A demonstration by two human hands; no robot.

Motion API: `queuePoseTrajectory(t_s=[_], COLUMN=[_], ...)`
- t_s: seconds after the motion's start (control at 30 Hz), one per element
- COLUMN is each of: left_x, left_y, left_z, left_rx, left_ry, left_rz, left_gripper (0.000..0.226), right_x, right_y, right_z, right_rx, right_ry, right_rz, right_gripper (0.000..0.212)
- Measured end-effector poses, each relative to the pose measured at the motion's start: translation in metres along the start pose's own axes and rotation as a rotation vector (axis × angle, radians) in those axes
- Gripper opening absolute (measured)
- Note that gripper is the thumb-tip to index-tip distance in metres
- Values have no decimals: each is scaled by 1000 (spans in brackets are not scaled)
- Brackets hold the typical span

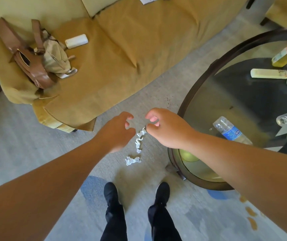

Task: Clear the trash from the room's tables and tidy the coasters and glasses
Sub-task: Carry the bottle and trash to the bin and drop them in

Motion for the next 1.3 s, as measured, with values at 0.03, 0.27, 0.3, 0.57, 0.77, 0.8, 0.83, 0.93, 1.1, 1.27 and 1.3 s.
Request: queuePoseTrajectory(t_s=[0.03,0.27,0.3,0.57,0.77,0.8,0.83,0.93,1.1,1.27,1.3], left_x=[2,13,15,50,120,136,153,202,271,326,337], left_y=[-5,-51,-59,-134,-202,-214,-225,-260,-320,-377,-387], left_z=[-2,-13,-15,-43,-86,-95,-103,-128,-166,-199,-205], left_rx=[0,36,41,84,58,50,44,40,43,29,29], left_ry=[-17,-132,-153,-293,-304,-303,-307,-336,-361,-354,-351], left_rz=[-1,1,1,-46,-96,-105,-112,-146,-178,-192,-201], left_gripper=[42,43,43,45,47,47,47,46,45,47,47], right_x=[5,47,54,136,205,218,232,277,350,407,417], right_y=[1,-4,-5,24,86,100,114,160,225,274,283], right_z=[-2,-13,-16,-35,-69,-76,-84,-107,-149,-194,-202], right_rx=[9,96,110,261,299,305,313,328,336,348,351], right_ry=[-1,18,27,33,21,18,19,18,-25,-41,-48], right_rz=[1,-7,-8,-71,-100,-100,-100,-98,-113,-115,-114], right_gripper=[34,33,33,34,33,33,33,35,37,34,32])
Point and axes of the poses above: each hand's wrist, its own z-axis away from the middle knuckle, its own x-axis out of the palm, y = z × x, the point moved 5 cm from there along -z, towards the middle knuckle, and after that the axes turned 6 degrees about x, right-handed, at the moved point
